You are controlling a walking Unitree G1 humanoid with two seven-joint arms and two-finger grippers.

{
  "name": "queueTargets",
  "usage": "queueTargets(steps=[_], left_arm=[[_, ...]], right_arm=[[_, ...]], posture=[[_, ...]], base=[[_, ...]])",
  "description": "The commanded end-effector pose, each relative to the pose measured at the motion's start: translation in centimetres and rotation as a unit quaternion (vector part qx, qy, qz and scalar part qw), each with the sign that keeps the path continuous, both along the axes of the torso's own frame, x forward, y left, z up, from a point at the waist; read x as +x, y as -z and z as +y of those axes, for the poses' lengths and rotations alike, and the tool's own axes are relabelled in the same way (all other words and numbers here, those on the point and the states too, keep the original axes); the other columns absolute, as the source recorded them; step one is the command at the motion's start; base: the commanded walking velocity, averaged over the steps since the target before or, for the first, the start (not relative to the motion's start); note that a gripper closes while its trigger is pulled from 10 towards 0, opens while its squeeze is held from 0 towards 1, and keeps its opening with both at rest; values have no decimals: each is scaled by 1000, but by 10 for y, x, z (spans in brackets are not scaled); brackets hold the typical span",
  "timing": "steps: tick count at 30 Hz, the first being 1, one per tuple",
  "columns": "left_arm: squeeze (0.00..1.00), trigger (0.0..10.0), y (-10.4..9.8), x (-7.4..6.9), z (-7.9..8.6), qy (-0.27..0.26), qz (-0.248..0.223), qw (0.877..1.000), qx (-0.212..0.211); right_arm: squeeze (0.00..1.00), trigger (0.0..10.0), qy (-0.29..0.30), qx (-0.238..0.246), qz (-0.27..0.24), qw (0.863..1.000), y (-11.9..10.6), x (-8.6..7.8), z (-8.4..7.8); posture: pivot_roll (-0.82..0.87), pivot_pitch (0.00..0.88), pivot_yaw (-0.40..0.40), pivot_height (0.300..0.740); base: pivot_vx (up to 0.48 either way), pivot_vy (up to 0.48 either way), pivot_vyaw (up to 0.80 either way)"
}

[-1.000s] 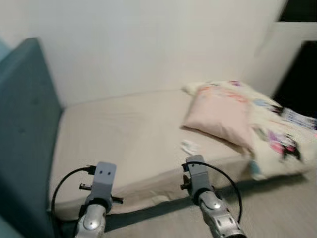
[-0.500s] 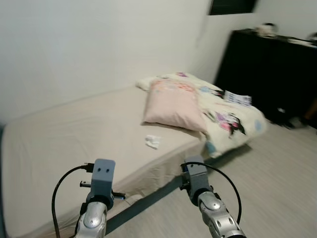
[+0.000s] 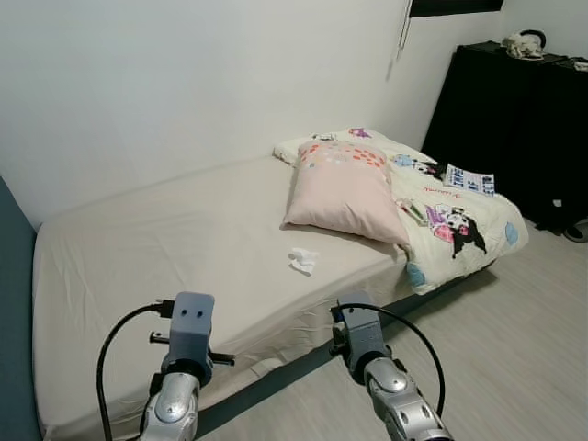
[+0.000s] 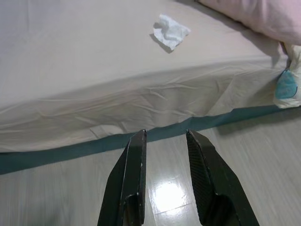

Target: Clean up the room

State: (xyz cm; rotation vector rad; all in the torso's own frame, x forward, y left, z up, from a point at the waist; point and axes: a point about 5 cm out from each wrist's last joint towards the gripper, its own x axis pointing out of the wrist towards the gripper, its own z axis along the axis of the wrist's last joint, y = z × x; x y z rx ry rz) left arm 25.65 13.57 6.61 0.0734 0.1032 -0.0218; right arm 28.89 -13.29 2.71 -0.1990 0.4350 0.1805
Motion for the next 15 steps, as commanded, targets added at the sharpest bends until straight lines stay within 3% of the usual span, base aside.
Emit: queueTargets(steps=[1,15], left_arm=[[0,10000,-5,0,-1,1,-13,1000,-6],[0,10000,-4,-1,-1,3,-13,1000,-7]], right_arm=[[0,10000,0,-2,-13,1000,-5,3,-1],[0,10000,-8,-15,-11,1000,-4,2,-1]], posture=[[-25,0,-17,740],[-27,0,-19,740]], base=[[371,0,0],[369,0,0]])
